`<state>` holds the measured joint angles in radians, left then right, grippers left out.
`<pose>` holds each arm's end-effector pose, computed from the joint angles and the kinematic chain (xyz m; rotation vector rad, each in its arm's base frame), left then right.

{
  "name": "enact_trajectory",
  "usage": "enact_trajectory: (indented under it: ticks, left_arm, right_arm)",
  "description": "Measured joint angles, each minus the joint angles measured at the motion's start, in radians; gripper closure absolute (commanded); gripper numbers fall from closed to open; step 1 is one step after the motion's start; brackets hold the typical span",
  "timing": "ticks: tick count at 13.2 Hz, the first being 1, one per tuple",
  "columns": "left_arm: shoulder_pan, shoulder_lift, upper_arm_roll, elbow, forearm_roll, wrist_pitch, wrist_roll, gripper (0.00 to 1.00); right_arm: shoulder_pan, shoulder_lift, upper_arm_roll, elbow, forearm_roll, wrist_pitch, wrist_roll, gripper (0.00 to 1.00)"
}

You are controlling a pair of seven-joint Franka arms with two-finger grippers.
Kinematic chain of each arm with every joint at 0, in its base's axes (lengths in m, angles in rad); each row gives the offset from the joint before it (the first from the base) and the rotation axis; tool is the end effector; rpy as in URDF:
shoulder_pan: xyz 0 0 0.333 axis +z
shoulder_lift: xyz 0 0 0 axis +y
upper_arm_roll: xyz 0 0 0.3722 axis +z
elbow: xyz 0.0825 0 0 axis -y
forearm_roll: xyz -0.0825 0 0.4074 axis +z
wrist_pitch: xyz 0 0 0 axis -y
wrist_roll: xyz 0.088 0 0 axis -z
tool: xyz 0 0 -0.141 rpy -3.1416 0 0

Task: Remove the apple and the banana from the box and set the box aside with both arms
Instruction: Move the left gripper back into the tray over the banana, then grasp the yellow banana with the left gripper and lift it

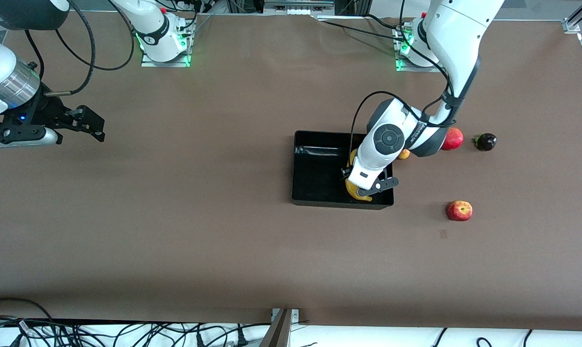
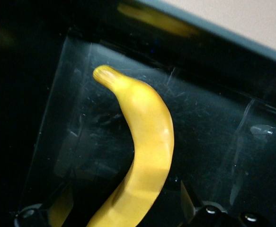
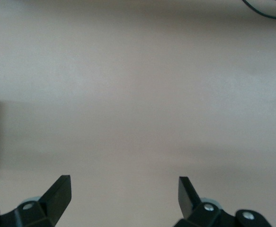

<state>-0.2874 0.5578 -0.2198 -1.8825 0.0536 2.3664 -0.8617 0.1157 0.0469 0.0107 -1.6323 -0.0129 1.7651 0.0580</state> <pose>0.5917 -0.3182 0.2079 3.0673 0.5327 -0.1507 0.6089 0.0757 0.6059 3.1324 0.1102 0.1359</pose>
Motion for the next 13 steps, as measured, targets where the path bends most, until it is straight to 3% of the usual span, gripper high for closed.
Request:
enact_trajectory:
  ticks: [4,5,7,8,13]
  left_arm:
    - [-0.004,0.012,-0.016,-0.103,0.141,0.143,-0.135,0.00]
    - [-0.004,0.022,-0.017,-0.114,0.157,0.155,-0.152,0.09]
    - [-0.005,0.034,-0.018,-0.117,0.164,0.169,-0.162,0.85]
    - [-0.004,0.031,-0.019,-0.117,0.164,0.169,-0.163,1.00]
    - [-0.005,0.021,-0.030,-0.113,0.165,0.163,-0.168,1.00]
  right_arm:
    - [0.000,0.000,0.000,0.000,0.000,0.000,0.000,0.00]
    - [0.000,0.000,0.000,0.000,0.000,0.000,0.000,0.00]
    - [0.000,0.000,0.000,0.000,0.000,0.000,0.000,0.00]
    - [0.000,0.000,0.000,0.000,0.000,0.000,0.000,0.00]
    - [0.000,0.000,-0.001,0.000,0.000,-0.001,0.000,0.00]
